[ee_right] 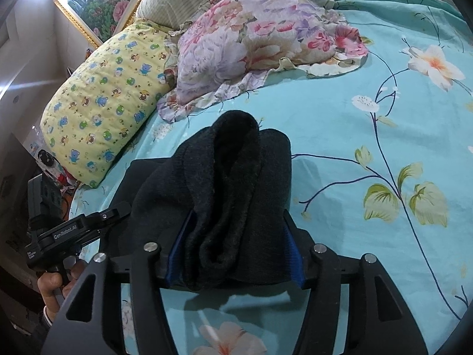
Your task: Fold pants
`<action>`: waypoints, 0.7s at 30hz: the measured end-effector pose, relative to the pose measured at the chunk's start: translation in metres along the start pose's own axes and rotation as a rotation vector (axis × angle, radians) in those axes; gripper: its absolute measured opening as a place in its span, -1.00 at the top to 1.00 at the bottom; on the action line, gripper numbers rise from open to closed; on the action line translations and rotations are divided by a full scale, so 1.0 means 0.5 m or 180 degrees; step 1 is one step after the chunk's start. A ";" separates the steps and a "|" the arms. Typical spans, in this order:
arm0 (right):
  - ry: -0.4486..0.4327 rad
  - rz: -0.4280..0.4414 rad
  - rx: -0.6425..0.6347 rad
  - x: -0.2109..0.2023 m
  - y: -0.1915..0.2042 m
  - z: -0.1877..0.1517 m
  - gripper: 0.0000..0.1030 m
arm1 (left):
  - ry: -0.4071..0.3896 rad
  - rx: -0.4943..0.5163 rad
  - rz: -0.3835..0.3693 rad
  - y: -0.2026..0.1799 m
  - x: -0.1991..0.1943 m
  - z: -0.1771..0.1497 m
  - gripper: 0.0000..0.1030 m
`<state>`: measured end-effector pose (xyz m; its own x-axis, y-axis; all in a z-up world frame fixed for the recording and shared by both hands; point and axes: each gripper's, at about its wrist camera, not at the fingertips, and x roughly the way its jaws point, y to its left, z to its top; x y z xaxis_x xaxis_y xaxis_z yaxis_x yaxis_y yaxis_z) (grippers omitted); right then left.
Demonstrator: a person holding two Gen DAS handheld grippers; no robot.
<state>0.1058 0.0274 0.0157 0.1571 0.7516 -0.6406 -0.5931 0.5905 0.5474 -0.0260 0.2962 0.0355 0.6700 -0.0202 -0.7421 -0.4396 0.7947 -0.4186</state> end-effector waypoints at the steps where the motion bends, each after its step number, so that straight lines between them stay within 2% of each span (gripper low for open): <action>1: 0.0001 -0.0011 0.0005 0.001 -0.002 -0.001 -0.22 | 0.0000 0.0006 0.0009 0.001 0.000 0.000 -0.14; 6: 0.0003 -0.0047 0.0057 0.004 -0.014 -0.004 -0.45 | 0.0038 -0.0048 0.0034 0.013 0.003 -0.005 -0.41; 9: 0.0016 -0.0101 0.0116 0.007 -0.021 -0.006 -0.65 | 0.0047 -0.0086 0.0011 0.019 0.002 -0.008 -0.47; 21: 0.0018 -0.0180 -0.0014 0.000 -0.009 -0.012 -0.66 | 0.0018 0.0128 0.0125 0.003 -0.018 -0.018 -0.53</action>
<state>0.1040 0.0229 0.0102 0.1859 0.7155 -0.6734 -0.5868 0.6306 0.5080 -0.0383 0.2919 0.0369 0.6494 0.0082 -0.7604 -0.4409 0.8188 -0.3677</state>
